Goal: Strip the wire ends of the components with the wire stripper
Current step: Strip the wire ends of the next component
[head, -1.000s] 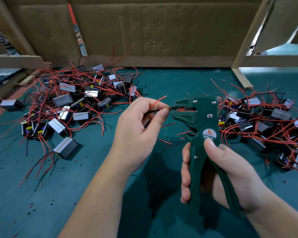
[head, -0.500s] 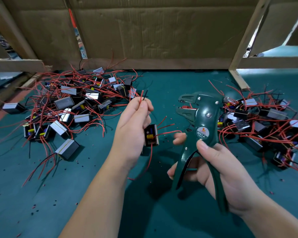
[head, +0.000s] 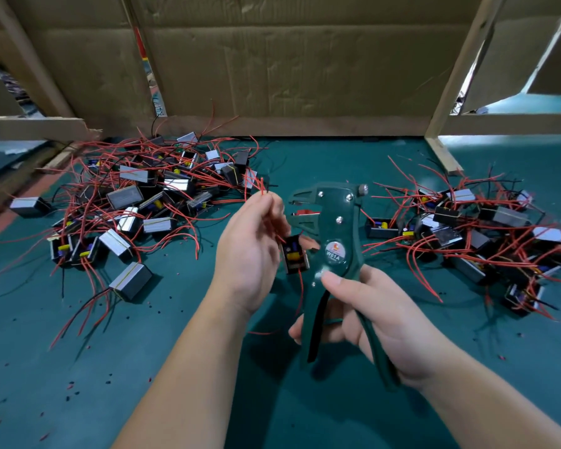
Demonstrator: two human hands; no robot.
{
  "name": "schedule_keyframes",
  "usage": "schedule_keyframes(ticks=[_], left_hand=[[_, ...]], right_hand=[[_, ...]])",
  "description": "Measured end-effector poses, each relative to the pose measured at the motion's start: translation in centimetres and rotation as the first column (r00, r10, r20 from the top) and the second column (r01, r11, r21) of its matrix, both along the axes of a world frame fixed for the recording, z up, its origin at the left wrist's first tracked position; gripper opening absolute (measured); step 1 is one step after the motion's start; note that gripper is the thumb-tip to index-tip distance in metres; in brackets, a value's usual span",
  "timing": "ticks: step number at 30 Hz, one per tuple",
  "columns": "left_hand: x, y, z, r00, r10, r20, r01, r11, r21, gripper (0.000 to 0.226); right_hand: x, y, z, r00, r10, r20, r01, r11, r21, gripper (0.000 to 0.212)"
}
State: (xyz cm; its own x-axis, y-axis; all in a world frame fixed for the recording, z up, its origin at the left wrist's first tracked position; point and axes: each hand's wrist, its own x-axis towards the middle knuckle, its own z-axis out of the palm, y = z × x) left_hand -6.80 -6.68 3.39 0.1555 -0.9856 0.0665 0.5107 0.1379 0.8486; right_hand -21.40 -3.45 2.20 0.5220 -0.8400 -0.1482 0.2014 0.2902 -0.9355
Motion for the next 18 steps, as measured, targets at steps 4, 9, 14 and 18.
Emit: schedule_keyframes(ticks=[4,9,14,18], left_hand=[[0.5,0.3,0.3,0.988,-0.115,-0.101,0.114,0.993,-0.013,0.024],[0.4,0.4,0.4,0.996,-0.063,-0.055,0.062,0.998,-0.021,0.014],[2.0,-0.3,0.2,0.970,0.127,0.209,-0.115,0.991,-0.069,0.032],[2.7,-0.4,-0.6,0.740,0.243,0.627,-0.276,0.960,-0.045,0.044]], right_hand=[[0.0,-0.2,-0.3,0.992,0.118,0.031,-0.118,0.993,-0.002,0.048],[-0.7,-0.2,-0.4,0.989,0.136,0.064,-0.134,0.991,-0.030,0.058],[-2.0,-1.2,1.0,0.891,-0.231,0.390,0.285,0.955,-0.086,0.053],[-3.5,-2.5,1.5,0.782,-0.404,0.475,0.456,0.890,0.005,0.053]])
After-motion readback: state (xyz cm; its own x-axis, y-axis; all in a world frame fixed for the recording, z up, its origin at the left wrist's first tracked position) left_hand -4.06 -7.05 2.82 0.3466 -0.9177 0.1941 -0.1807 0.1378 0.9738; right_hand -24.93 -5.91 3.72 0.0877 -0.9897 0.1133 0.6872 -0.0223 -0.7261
